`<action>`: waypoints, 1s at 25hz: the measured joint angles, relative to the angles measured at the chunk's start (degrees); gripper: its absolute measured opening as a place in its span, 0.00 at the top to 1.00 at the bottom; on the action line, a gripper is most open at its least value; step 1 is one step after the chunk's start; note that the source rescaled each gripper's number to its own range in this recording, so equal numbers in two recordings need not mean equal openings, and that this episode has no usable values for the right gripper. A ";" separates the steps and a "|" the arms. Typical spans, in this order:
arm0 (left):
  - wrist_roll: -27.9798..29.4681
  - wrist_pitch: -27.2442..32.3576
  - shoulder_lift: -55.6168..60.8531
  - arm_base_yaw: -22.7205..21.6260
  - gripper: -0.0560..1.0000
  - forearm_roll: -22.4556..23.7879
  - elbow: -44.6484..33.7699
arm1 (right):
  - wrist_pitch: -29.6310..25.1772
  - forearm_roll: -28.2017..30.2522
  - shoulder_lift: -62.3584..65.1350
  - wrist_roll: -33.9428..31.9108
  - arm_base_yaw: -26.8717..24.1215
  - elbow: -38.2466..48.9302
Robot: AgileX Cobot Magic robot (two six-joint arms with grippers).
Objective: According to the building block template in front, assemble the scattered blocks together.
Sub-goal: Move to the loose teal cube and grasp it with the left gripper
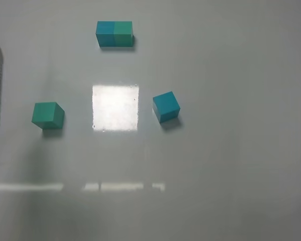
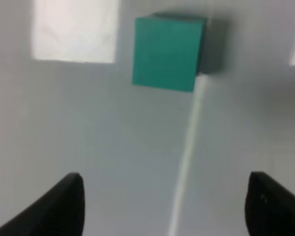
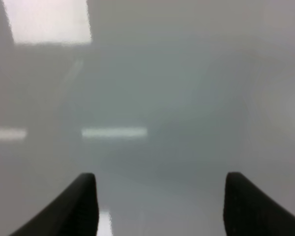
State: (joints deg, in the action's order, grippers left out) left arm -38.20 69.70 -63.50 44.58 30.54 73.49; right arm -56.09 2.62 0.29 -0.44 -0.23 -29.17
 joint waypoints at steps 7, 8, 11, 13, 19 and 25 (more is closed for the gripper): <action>-0.31 -1.07 -4.98 -0.71 0.18 -0.53 0.05 | 0.00 0.00 0.00 0.00 0.00 0.00; -0.31 -1.24 -5.48 -1.34 0.18 -0.53 0.12 | 0.00 0.00 0.00 0.00 0.00 0.00; -0.31 -1.78 -7.09 -3.40 0.18 -0.47 0.30 | 0.00 0.00 0.00 0.00 0.00 0.00; -0.31 -2.79 -7.98 -4.20 0.18 -0.41 0.37 | 0.00 0.00 0.00 0.00 0.00 0.00; -0.38 -7.76 -10.03 -4.37 0.18 -0.41 0.37 | 0.00 0.00 0.00 0.00 0.00 0.00; -0.46 -8.25 -13.07 -4.44 0.18 -0.41 0.37 | 0.00 0.00 0.00 0.00 0.00 0.00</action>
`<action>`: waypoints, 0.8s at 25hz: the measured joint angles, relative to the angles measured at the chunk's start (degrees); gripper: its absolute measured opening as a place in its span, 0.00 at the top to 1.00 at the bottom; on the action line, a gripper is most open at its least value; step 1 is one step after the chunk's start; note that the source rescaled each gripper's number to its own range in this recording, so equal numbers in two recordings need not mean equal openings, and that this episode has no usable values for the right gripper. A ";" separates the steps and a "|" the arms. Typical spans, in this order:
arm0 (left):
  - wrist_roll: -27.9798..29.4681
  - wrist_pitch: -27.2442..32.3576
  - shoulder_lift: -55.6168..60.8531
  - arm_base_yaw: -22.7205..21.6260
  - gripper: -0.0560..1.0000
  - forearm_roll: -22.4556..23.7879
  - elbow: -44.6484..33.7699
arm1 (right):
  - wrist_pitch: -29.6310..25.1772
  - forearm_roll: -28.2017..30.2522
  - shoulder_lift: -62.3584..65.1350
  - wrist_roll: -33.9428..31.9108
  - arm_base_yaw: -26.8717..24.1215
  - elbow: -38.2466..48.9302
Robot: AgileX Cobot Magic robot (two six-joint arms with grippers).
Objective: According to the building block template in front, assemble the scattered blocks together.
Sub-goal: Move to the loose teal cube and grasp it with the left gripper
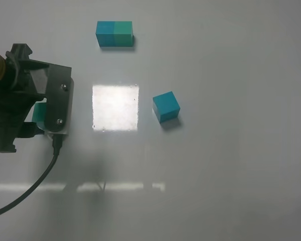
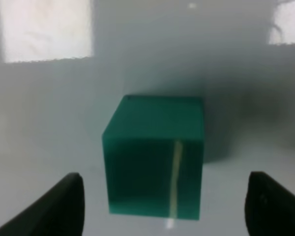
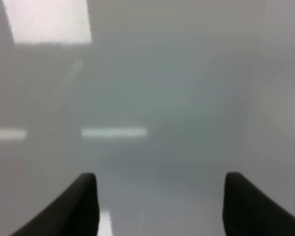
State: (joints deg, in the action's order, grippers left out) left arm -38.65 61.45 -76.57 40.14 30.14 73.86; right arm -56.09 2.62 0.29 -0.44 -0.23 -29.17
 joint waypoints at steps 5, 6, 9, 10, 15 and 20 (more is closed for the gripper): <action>-0.03 -0.24 -1.12 -0.20 0.18 0.00 0.00 | 0.00 0.00 0.00 -0.06 0.00 0.00; -0.10 -0.32 -1.18 -0.42 0.18 0.00 0.00 | 0.00 0.00 0.00 -0.06 0.00 0.00; -0.09 -0.81 -1.44 -1.37 0.18 0.04 0.00 | 0.00 0.00 0.00 -0.10 0.00 0.00; -0.09 -0.92 -1.67 -1.72 0.18 0.11 0.00 | 0.00 0.00 0.00 -0.10 0.00 0.00; -0.09 -2.06 -2.92 -2.19 0.18 0.13 0.00 | 0.00 0.00 0.00 -0.06 0.00 0.00; -0.09 -3.44 -4.17 -2.19 0.24 0.04 0.00 | 0.00 0.00 0.00 -0.06 0.00 0.00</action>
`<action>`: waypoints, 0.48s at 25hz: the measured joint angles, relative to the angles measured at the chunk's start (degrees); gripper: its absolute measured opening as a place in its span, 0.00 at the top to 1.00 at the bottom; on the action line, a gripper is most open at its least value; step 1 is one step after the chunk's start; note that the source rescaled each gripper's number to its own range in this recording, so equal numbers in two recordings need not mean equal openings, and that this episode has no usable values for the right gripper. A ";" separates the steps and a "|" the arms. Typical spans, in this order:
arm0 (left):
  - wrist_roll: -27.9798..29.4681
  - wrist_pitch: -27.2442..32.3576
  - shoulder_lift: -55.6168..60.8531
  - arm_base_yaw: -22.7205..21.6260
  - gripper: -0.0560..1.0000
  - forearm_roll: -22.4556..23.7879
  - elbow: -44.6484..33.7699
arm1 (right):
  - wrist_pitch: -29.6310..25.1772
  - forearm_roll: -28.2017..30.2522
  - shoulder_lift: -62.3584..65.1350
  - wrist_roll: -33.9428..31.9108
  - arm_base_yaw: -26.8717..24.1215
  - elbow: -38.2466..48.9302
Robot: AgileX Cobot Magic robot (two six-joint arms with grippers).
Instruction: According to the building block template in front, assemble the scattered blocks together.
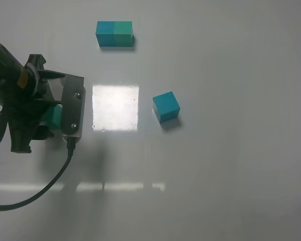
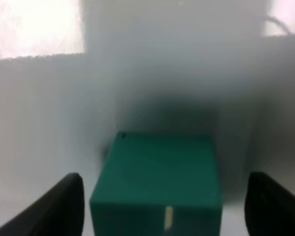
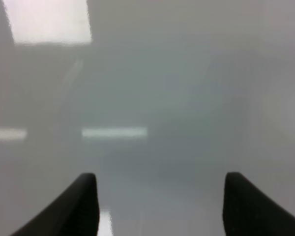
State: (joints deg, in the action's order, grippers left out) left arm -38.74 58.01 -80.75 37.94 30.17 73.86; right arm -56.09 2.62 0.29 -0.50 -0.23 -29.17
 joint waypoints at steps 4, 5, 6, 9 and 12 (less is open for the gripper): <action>0.00 -0.06 -0.90 -0.06 0.95 -0.25 0.04 | 0.00 0.00 0.00 0.00 0.00 0.00; 0.06 0.06 -0.96 -0.11 0.93 -0.30 0.04 | 0.00 0.00 0.00 0.00 0.00 0.00; 0.11 0.05 -0.96 -0.11 0.93 -0.30 0.04 | 0.00 0.00 0.00 0.00 0.00 0.00; 0.27 0.30 -0.97 -0.11 0.93 -0.43 0.23 | 0.00 0.00 0.00 0.00 0.00 0.00; 0.38 2.40 -1.29 -0.05 0.93 -2.70 2.13 | 0.00 0.00 0.00 0.00 0.00 0.00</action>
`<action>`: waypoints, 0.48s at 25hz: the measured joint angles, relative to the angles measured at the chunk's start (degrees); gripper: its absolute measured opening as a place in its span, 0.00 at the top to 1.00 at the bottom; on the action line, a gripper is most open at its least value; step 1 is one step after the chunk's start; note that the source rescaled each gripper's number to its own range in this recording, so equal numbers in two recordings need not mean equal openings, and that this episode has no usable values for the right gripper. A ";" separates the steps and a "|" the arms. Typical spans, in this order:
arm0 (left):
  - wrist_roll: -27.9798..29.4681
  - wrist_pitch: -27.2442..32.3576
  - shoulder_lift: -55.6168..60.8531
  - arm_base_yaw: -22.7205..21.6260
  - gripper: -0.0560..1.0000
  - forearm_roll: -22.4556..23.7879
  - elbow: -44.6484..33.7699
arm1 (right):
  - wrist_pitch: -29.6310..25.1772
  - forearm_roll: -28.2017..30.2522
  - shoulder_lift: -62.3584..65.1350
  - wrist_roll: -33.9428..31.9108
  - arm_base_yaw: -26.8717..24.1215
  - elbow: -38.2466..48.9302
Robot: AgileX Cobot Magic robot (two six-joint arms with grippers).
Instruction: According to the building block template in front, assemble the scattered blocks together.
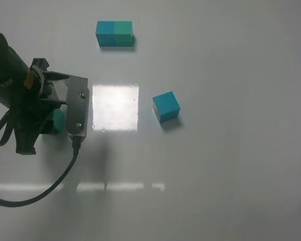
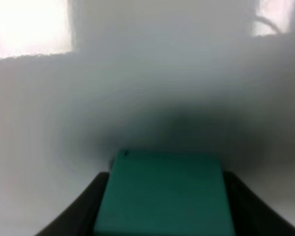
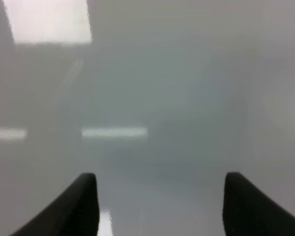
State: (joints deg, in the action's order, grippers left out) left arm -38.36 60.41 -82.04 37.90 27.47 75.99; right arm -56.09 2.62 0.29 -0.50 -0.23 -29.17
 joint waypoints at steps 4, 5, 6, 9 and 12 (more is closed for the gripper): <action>0.80 5.41 -0.11 3.35 0.93 -1.38 6.98 | 0.00 0.00 0.00 0.00 0.00 0.00; 1.20 6.99 -0.33 4.76 0.93 -1.57 9.50 | 0.00 0.00 0.00 0.00 0.00 0.00; 2.06 8.16 -0.63 6.32 0.93 -1.78 12.21 | 0.00 0.00 0.00 0.00 0.00 0.00; 6.59 9.17 -2.50 10.97 0.93 -2.12 19.78 | 0.00 0.00 0.00 0.00 0.00 0.00; 9.90 9.37 -6.20 15.24 0.93 -2.44 27.49 | 0.00 0.00 0.00 0.00 0.00 0.00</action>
State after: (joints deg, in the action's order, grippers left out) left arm -28.46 69.78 -88.24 53.14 25.03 103.49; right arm -56.09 2.62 0.29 -0.50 -0.23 -29.17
